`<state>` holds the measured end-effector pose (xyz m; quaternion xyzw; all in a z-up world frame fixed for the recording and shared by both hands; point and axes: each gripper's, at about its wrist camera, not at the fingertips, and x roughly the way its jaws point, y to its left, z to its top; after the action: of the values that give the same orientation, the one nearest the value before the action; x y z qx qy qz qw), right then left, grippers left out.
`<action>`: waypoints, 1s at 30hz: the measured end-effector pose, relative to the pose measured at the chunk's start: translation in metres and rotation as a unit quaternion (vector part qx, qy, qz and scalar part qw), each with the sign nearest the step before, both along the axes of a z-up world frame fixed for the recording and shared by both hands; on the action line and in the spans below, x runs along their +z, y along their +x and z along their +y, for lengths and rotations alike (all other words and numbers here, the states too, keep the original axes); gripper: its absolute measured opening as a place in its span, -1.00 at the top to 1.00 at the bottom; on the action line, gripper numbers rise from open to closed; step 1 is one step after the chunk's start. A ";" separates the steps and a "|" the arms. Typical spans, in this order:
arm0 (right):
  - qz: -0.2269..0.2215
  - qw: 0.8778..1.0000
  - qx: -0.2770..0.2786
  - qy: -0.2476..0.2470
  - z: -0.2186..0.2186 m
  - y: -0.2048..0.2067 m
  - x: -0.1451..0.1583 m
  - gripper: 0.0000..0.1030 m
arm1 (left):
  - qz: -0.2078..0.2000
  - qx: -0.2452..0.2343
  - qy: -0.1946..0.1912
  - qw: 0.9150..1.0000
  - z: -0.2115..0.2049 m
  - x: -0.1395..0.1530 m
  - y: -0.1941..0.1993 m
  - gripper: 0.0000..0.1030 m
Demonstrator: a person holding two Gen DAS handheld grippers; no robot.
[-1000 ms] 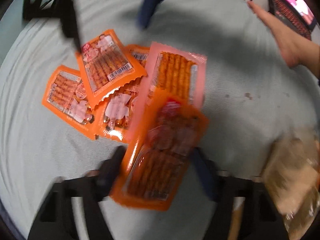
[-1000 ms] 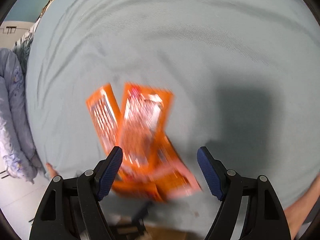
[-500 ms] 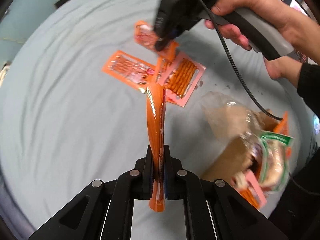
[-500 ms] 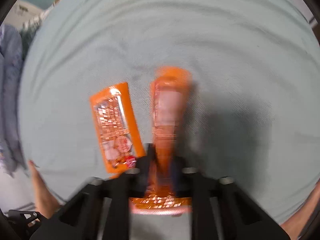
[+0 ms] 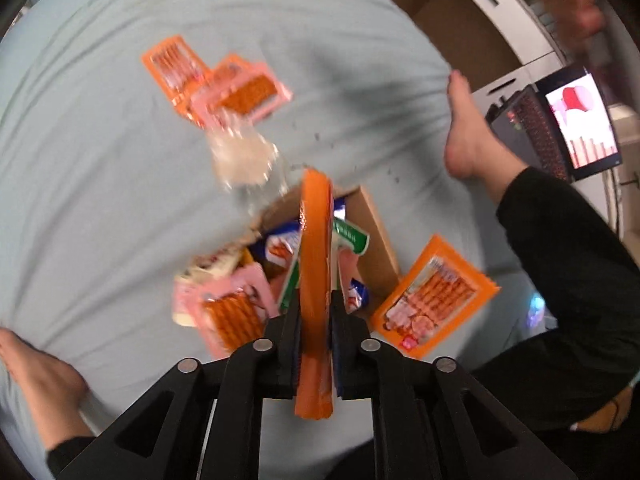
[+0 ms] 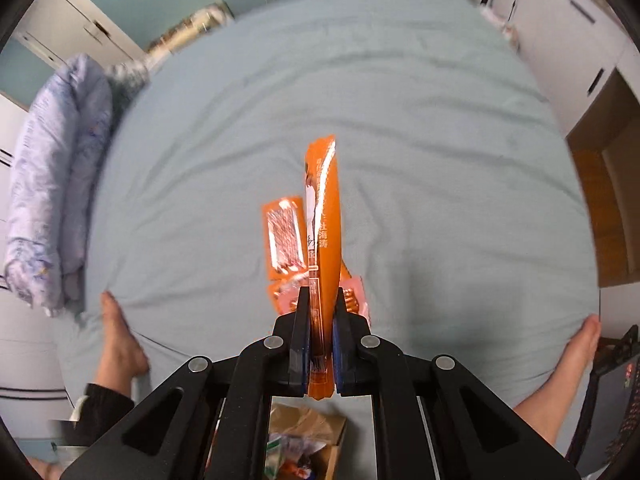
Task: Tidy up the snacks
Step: 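Lower both held orange packs into the box and open both tools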
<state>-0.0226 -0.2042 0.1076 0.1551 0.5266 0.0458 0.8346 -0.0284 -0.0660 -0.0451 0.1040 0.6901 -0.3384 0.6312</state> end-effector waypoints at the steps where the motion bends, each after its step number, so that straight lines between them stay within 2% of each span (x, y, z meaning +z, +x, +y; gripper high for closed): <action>1: -0.019 1.000 -0.009 0.003 -0.008 -0.011 0.008 0.88 | 0.006 -0.008 0.003 1.000 -0.004 -0.006 -0.003 0.79; 4: -0.076 0.997 -0.030 -0.013 -0.017 -0.040 0.040 0.88 | -0.003 -0.037 0.009 0.999 -0.010 -0.015 -0.013 0.76; 5: -0.086 0.996 -0.032 -0.014 -0.019 -0.049 0.048 0.88 | -0.014 -0.038 0.004 0.999 -0.011 -0.015 -0.016 0.69; 6: -0.087 0.996 -0.032 -0.011 -0.020 -0.056 0.051 0.88 | -0.025 -0.044 0.002 0.999 -0.013 -0.016 -0.017 0.52; 8: -0.080 0.996 -0.032 0.020 -0.025 -0.077 0.056 0.88 | -0.047 -0.043 0.010 0.998 -0.014 -0.014 -0.016 0.22; 11: -0.065 0.997 -0.012 0.050 -0.032 -0.114 0.059 0.88 | -0.042 -0.017 0.001 0.999 -0.010 -0.009 -0.002 -0.01; 13: -0.042 0.998 0.021 0.051 -0.021 -0.141 0.050 0.88 | -0.038 0.000 -0.014 0.999 -0.006 0.000 0.008 -0.21; 15: -0.016 0.998 0.046 0.051 -0.011 -0.157 0.035 0.88 | -0.056 0.021 -0.029 0.998 0.005 0.015 0.016 -0.45; 19: 0.067 0.993 0.087 0.046 0.011 -0.183 -0.017 0.88 | -0.087 0.065 -0.040 0.993 0.028 0.038 0.031 -0.48; 23: 0.158 0.981 0.108 0.035 0.026 -0.194 -0.072 0.88 | -0.083 0.103 -0.049 0.990 0.051 0.044 0.041 -0.48; 26: 0.197 0.972 0.117 0.051 0.033 -0.191 -0.092 0.87 | -0.080 0.112 -0.042 0.990 0.060 0.040 0.043 -0.48; 29: 0.218 0.966 0.113 0.077 0.035 -0.197 -0.103 0.75 | -0.080 0.114 -0.037 0.990 0.065 0.036 0.044 -0.48; 30: 0.226 0.964 0.115 0.084 0.041 -0.190 -0.105 0.55 | -0.079 0.116 -0.036 0.989 0.066 0.035 0.045 -0.48</action>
<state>-0.2127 -0.1637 0.0025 0.1693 0.7103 0.1491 0.6668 0.0165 -0.0005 -0.0098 0.0264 0.6330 -0.2782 0.7220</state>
